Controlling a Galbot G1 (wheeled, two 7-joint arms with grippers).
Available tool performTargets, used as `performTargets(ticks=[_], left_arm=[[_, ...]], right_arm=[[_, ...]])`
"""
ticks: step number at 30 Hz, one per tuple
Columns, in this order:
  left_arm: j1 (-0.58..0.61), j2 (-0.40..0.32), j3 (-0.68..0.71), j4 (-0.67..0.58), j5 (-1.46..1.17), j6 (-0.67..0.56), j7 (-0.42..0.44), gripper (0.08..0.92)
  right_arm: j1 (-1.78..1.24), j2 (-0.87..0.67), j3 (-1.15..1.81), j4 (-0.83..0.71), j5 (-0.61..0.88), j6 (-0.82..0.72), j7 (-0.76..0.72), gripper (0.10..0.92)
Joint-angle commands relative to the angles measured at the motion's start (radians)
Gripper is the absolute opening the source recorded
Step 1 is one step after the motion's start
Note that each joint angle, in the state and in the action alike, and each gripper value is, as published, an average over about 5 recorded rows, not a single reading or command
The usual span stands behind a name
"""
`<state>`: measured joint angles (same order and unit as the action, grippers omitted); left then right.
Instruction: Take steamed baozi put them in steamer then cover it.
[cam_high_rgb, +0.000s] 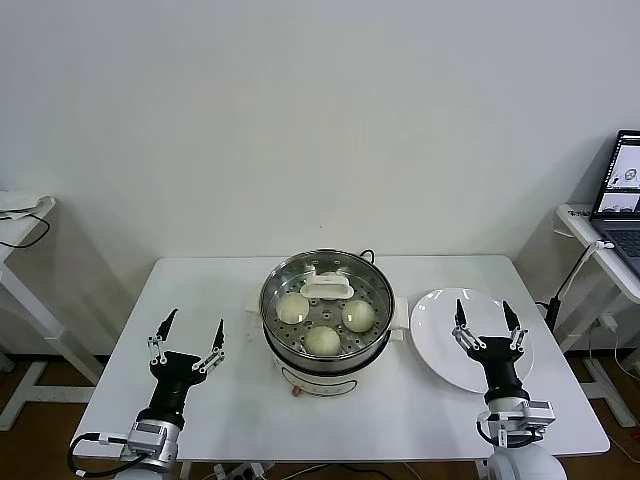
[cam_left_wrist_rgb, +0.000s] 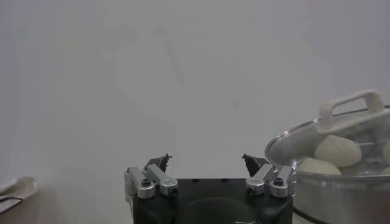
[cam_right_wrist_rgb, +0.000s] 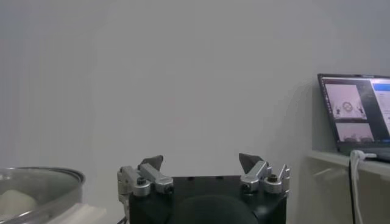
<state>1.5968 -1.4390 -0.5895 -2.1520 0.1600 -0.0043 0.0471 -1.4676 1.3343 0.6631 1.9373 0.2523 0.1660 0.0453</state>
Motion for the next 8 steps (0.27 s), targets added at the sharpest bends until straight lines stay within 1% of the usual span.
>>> performTargets(ticks=[1, 8], left_arm=[[0.008, 0.005, -0.002, 0.004, -0.015, -0.008, 0.001, 0.823], [0.013, 0.006, -0.005, -0.004, -0.015, -0.008, 0.003, 0.823]], right_arm=[[-0.005, -0.001, 0.001, 0.007, -0.002, -0.005, 0.003, 0.823], [-0.008, -0.002, 0.000, 0.010, -0.003, -0.007, 0.003, 0.823]])
